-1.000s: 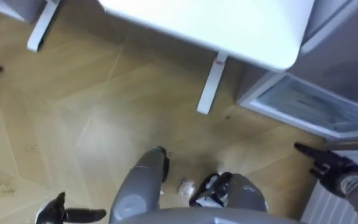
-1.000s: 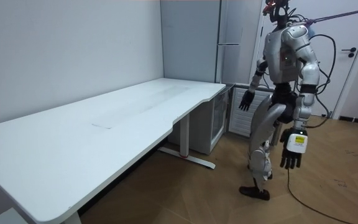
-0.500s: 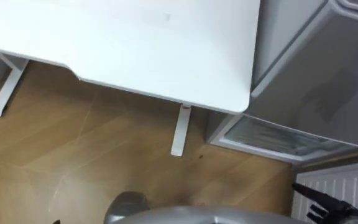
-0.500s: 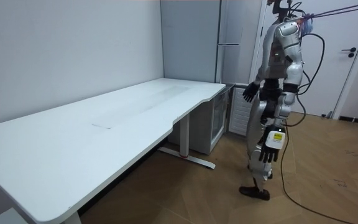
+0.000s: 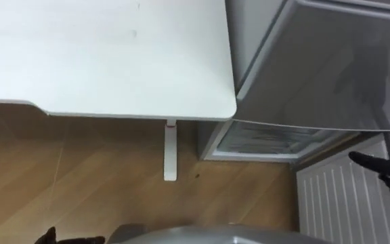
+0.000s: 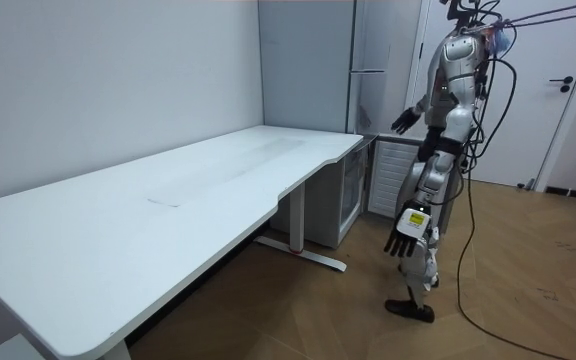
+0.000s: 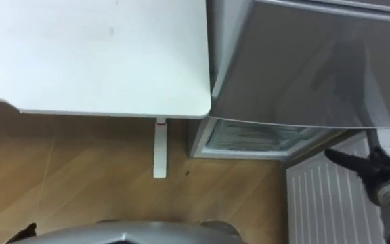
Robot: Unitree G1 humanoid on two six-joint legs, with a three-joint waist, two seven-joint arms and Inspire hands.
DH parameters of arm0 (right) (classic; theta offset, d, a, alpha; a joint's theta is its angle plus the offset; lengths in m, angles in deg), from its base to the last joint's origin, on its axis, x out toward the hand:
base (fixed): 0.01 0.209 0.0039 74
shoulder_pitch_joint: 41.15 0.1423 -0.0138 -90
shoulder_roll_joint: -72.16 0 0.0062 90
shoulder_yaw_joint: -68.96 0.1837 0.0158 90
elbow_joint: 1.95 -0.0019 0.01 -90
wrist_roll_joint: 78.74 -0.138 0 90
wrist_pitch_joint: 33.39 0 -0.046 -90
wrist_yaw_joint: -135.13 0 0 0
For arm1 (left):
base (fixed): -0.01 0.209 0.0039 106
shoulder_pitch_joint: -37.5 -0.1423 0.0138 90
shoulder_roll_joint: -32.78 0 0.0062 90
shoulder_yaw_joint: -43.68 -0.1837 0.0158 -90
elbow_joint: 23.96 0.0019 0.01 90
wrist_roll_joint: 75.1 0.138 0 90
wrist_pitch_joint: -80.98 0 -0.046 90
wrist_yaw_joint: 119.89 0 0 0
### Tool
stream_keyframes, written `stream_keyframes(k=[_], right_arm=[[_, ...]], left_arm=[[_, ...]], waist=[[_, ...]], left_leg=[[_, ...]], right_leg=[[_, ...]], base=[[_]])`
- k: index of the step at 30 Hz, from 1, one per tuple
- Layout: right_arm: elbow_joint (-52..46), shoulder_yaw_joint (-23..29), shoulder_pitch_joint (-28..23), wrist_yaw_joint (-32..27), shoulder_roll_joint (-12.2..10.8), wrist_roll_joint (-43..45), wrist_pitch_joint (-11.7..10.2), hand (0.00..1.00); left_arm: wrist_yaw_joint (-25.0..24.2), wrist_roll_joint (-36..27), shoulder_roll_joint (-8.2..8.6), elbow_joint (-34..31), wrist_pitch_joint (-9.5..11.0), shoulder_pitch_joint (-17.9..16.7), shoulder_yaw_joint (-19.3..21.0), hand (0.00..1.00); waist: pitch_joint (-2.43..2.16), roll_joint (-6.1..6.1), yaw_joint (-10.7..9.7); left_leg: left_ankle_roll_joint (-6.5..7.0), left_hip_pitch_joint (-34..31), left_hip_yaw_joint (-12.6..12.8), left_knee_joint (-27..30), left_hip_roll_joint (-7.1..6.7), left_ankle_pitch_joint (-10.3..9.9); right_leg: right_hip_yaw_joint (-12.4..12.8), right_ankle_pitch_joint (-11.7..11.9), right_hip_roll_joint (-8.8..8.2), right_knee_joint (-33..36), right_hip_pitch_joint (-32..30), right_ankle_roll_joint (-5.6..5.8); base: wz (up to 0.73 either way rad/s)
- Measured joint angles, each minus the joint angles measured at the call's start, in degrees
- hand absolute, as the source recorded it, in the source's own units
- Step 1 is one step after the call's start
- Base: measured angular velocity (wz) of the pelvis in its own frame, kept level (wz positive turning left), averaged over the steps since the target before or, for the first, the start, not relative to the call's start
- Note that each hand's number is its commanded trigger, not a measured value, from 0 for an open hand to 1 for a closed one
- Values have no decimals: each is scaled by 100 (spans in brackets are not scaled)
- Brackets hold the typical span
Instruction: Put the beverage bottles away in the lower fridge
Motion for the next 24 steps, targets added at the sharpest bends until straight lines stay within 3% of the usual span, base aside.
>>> stream_keyframes(k=[2,4,6,11,15,20,22,24], right_arm=[[-337,71,31,-143,202,34,-9,0],[-481,153,102,-264,450,33,-101,0],[-479,228,147,-333,528,32,-132,0],[-359,450,144,-437,536,-97,-132,0],[-31,454,137,-413,535,-237,-109,0],[17,626,-13,-297,535,-243,-101,0],[384,629,-24,-186,535,-340,-103,0],[668,636,-37,-178,535,-563,-69,0]], left_arm=[[-10,-1,-4,-2,-4,-54,5,0],[-46,-4,-13,-7,-4,-59,34,0],[-46,-2,-13,-8,-4,-45,92,0],[-42,101,-25,-15,-5,-100,200,0],[-37,140,-79,-34,-5,-135,234,0],[-54,354,-106,-51,-5,-202,449,0],[-98,379,-109,-21,-5,-200,449,0],[-156,388,-109,-14,-9,-234,449,0]], waist=[[2,-5,-52],[-31,22,-84],[-31,16,-103],[-22,21,-136],[-34,97,-204],[-55,295,-249],[-40,362,-248],[-85,458,-239]], left_leg=[[2,22,44,-8,8,0],[9,32,53,-26,28,2],[21,48,52,-64,31,16],[22,78,79,-94,36,15],[34,121,79,-175,45,5],[34,125,81,-150,48,6],[33,119,80,-152,55,4],[33,88,75,-158,56,3]], right_leg=[[87,16,20,-11,-12,0],[111,94,55,-100,1,-14],[119,130,65,-108,0,-22],[201,192,93,-156,25,-12],[209,266,124,-313,187,-5],[210,270,127,-310,177,-8],[218,270,132,-310,152,-9],[235,270,137,-308,111,-9]], base=[[-18],[-11],[-8],[-6],[0],[0],[0],[-2]])
